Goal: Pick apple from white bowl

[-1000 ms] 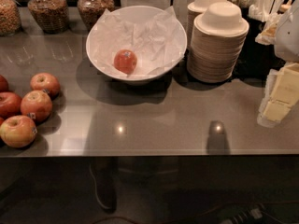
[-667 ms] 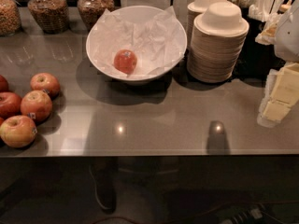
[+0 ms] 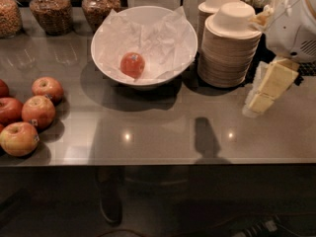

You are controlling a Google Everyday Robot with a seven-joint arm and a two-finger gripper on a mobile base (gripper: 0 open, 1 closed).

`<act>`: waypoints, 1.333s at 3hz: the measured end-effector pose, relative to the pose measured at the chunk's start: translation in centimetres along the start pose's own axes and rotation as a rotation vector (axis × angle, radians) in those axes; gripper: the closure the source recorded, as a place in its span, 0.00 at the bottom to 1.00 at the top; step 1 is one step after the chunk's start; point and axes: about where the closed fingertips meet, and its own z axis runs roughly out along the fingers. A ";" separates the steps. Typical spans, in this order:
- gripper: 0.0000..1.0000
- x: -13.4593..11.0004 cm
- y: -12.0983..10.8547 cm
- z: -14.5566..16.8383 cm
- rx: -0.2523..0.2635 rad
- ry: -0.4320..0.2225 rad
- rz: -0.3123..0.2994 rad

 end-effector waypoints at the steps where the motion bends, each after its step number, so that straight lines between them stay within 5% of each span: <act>1: 0.00 -4.7 -2.6 2.3 0.034 -0.140 -0.092; 3: 0.00 -13.6 -7.4 6.7 0.070 -0.295 -0.214; 4: 0.00 -13.6 -7.4 6.6 0.079 -0.293 -0.216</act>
Offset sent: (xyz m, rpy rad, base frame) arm 0.1091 0.1451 0.0257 0.1959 -0.2215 0.3204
